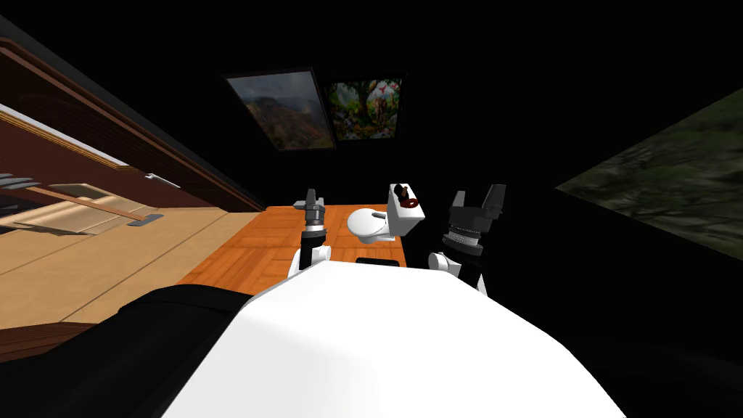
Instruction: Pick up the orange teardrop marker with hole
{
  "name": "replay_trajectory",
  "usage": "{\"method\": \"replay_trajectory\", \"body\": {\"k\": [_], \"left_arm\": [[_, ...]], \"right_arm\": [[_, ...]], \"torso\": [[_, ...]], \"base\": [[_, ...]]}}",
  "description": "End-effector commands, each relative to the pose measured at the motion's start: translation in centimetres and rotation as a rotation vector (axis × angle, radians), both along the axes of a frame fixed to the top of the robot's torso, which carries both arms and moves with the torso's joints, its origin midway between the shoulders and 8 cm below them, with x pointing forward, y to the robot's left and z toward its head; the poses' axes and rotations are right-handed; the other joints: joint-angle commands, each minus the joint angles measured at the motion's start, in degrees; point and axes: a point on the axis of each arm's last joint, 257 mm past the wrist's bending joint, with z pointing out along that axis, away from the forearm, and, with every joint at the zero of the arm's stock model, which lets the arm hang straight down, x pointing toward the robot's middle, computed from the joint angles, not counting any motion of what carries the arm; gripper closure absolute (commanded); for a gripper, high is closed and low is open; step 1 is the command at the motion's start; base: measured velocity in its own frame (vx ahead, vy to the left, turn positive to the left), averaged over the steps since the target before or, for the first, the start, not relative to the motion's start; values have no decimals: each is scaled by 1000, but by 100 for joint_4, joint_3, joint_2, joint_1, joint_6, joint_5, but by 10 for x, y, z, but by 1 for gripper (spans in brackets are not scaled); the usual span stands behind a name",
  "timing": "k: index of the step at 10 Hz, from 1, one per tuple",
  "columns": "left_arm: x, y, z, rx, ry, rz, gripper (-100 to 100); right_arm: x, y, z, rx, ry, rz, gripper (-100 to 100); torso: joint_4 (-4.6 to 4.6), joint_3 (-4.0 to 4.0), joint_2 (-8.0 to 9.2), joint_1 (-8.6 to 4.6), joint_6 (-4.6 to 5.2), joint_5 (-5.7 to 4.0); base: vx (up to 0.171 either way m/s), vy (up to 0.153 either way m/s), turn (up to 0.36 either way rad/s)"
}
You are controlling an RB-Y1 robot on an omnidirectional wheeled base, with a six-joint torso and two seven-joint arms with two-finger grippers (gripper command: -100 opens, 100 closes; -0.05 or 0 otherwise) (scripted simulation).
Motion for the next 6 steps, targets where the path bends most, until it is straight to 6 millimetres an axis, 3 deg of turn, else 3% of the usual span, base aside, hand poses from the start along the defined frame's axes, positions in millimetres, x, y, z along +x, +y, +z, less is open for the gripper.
{"method": "replay_trajectory", "body": {"k": [1,6], "left_arm": [[0,0,0,0,0,0,0],[0,0,0,0,0,0,0]], "right_arm": [[2,5,-1,-45,8,19,-100],[10,19,-11,-206,39,71,-100]], "torso": [[0,0,0,0,0,0],[1,3,5,25,0,6]], "base": [[-9,22,17],[-13,71,31]]}}
